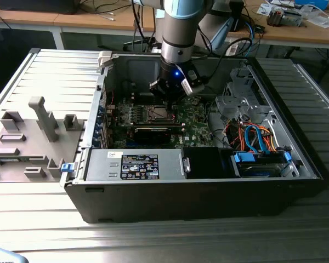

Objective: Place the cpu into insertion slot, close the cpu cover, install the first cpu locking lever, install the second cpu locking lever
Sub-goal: 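Install the first cpu locking lever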

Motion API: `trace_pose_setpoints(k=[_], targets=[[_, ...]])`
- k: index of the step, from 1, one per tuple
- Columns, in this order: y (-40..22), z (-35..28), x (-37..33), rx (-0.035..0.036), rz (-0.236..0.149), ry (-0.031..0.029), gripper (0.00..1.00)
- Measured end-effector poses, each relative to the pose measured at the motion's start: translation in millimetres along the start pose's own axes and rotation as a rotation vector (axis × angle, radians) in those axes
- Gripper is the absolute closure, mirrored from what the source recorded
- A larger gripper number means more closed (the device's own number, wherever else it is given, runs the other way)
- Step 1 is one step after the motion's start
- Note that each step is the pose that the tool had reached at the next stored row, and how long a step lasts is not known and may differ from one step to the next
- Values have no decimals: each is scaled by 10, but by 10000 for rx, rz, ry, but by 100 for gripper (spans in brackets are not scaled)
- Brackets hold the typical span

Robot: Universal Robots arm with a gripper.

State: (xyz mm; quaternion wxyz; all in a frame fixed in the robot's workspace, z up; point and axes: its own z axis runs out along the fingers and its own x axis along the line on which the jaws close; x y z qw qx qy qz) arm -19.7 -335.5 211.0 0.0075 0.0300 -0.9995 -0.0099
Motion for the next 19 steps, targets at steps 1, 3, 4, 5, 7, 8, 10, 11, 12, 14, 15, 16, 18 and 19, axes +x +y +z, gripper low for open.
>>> trace_pose_setpoints(k=[1, 3, 4, 5, 7, 8, 10, 11, 12, 14, 15, 16, 18, 19], targets=[[-7, -7, 1, 5, 2, 1, 89], [-6, -63, 1, 4, 1, 0, 89], [-5, -83, 2, 2, 1, -1, 89], [-5, -109, 2, 5, 2, 1, 89], [-4, -163, 3, 3, 1, 0, 89], [-3, -199, 4, 3, 2, -1, 89], [-2, -267, 4, 4, 1, 0, 89], [-1, -288, 5, 4, 1, 0, 89], [-1, -289, 5, 2, 1, -1, 89], [-1, -289, 5, 1, 1, -2, 89], [-1, -290, 5, 3, 1, 0, 89], [-1, -291, 5, 3, 1, 0, 89], [-1, -291, 5, 3, 1, -1, 89], [-1, -291, 5, 3, 1, 0, 89]])
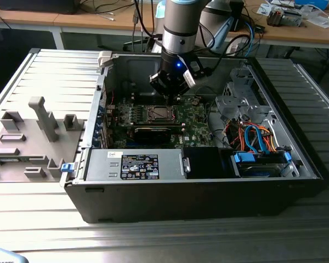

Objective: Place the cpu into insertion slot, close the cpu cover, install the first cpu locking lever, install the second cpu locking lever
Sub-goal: 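Install the first cpu locking lever, then install the second cpu locking lever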

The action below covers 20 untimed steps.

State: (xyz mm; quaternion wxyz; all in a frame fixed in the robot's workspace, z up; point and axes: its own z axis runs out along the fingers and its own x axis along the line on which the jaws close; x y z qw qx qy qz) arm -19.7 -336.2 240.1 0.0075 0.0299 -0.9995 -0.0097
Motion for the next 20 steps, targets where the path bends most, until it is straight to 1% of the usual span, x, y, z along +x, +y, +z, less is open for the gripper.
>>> trace_pose_setpoints(k=[4, 5, 6, 7, 8, 9, 11, 12, 13, 14, 15, 16, 17, 18, 19, 20], targets=[[-6, -3, 0, 5, -2, 3, 89], [-27, -1, 2, 0, 0, 0, 89], [-67, -2, 4, -39, 0, -3, 89], [-107, -2, 6, -139, -2, -8, 89], [-142, -3, 9, -345, -6, -20, 89], [-162, -3, 9, -549, -9, -33, 89], [-194, -4, 11, -847, -14, -50, 89], [-212, -4, 13, -1017, -16, -61, 89], [-235, -5, 14, -1204, -19, -72, 89], [-256, -6, 15, -1351, -21, -80, 89], [-291, -6, 18, -1452, -22, -88, 89], [-352, -7, 21, -1515, -24, -91, 89], [-425, -8, 25, -1549, -24, -92, 89], [-520, -10, 31, -1558, -24, -93, 89], [-603, -12, 36, -1560, -24, -93, 89], [-704, -12, 42, -1564, -25, -93, 89]])
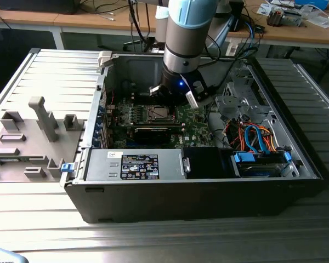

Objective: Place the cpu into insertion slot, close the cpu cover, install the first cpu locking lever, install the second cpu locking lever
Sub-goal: 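Install the second cpu locking lever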

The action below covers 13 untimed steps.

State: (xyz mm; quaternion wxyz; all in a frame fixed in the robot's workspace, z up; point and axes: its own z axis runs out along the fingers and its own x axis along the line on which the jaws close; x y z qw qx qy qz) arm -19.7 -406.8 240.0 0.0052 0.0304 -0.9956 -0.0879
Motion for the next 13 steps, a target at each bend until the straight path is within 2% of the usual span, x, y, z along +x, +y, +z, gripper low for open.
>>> trace_pose_setpoints(k=[1, 4, 11, 13], targets=[[-50, -6, 8, -2, 0, 0, 89], [-104, 2, 53, -30, 1, -3, 89], [-107, 90, 272, -70, 0, -5, 89], [-109, 148, 396, -81, -2, -5, 89]])
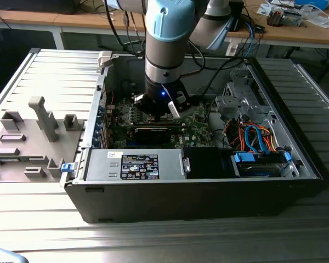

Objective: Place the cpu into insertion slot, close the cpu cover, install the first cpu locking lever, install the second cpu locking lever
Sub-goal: 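Install the second cpu locking lever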

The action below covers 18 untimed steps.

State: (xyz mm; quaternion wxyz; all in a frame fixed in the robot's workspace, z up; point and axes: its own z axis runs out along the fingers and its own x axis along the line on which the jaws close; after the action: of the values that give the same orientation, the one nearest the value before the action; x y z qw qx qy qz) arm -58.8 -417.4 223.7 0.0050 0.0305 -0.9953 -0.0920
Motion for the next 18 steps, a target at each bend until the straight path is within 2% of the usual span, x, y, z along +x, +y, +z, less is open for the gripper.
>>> trace_pose_setpoints(k=[1, 7, 18], targets=[[-3, 38, 58, -1, 0, 0, 89], [2, 173, 140, -10, -189, 36, 89], [53, 248, 283, -21, -329, 61, 89]])
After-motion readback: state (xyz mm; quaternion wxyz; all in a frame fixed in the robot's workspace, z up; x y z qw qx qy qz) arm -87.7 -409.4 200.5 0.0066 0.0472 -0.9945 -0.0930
